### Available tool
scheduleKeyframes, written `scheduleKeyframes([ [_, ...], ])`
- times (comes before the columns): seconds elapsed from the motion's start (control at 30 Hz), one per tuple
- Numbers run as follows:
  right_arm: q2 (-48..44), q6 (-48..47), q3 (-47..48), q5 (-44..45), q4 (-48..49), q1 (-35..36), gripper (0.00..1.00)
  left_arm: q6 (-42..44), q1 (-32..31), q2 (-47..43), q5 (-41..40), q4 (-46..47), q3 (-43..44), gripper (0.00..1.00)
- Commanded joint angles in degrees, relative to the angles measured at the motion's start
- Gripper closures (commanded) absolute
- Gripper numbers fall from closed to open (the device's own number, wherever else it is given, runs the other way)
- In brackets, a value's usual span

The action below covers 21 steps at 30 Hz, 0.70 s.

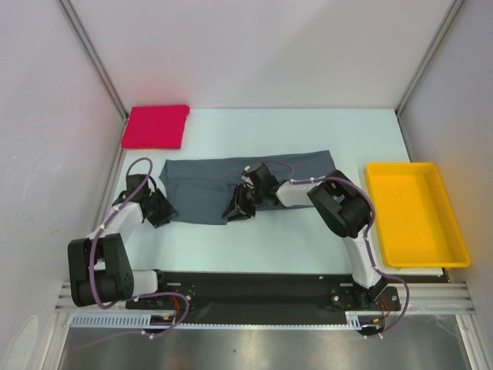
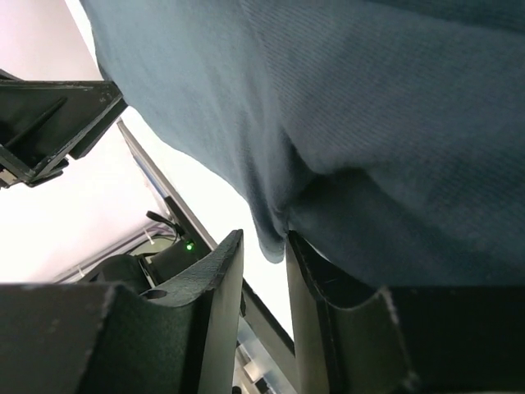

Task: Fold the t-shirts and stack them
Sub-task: Fold the tshirt

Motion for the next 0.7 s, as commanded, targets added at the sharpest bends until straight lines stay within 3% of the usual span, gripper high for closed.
scheduleKeyframes([
  [0.0, 0.9, 0.2, 2.3, -1.1, 0.1, 0.1, 0.68, 0.2, -0.2, 0.2, -1.6, 2.5, 1.2, 0.53],
  [0.17, 1.0, 0.8, 2.3, -1.3, 0.3, -0.2, 0.71, 0.4, -0.2, 0.7, -1.9, 2.8, 0.8, 0.53],
  [0.4, 1.1, 2.9, 1.9, -2.4, 2.0, -0.3, 0.8, 0.0, -0.2, 0.9, -0.5, 3.2, 0.7, 0.61],
  [0.67, 1.1, 2.5, 1.5, -3.0, 1.6, -0.5, 0.76, -0.6, -0.2, -1.2, 0.1, 2.1, -0.1, 0.58],
])
